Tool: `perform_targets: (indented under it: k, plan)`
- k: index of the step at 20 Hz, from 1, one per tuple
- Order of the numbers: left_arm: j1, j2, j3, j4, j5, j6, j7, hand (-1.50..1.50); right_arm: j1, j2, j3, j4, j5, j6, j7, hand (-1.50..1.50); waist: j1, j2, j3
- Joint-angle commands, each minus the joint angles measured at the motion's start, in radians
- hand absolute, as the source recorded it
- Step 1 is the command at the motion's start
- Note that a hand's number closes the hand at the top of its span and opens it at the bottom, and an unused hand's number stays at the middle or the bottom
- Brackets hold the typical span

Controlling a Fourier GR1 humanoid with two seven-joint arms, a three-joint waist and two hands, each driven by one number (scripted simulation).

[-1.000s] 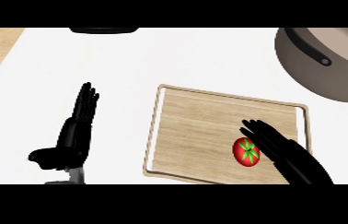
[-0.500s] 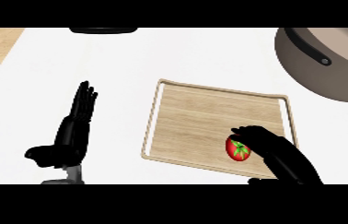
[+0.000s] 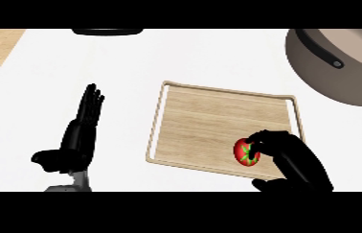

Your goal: Pick the tomato from the tray and place it in the pot

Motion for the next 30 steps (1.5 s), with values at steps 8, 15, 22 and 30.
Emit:
perform_targets:
  k: [8,15,22,30]
  plan:
    - [-0.013,-0.005,-0.036,-0.034,-0.012,-0.025,0.011,0.0,-0.334,0.089,-0.16,0.262,0.151,0.151,0.453,1.5,0.077,0.031,-0.001]
    - [-0.03,-0.02,-0.049,-0.014,-0.031,-0.011,0.013,0.0,-0.773,0.178,-0.251,0.529,0.259,0.122,0.746,1.5,0.078,0.02,0.004]
    - [-0.028,-0.01,-0.008,-0.004,-0.012,-0.002,0.016,0.0,-1.006,0.204,-0.261,0.721,0.376,-0.109,0.813,1.5,0.036,0.012,0.003]
    - [0.001,-0.012,-0.013,-0.03,-0.018,0.001,0.018,0.0,-1.084,0.136,-0.319,0.803,0.454,-0.176,0.954,1.5,0.015,0.007,0.004]
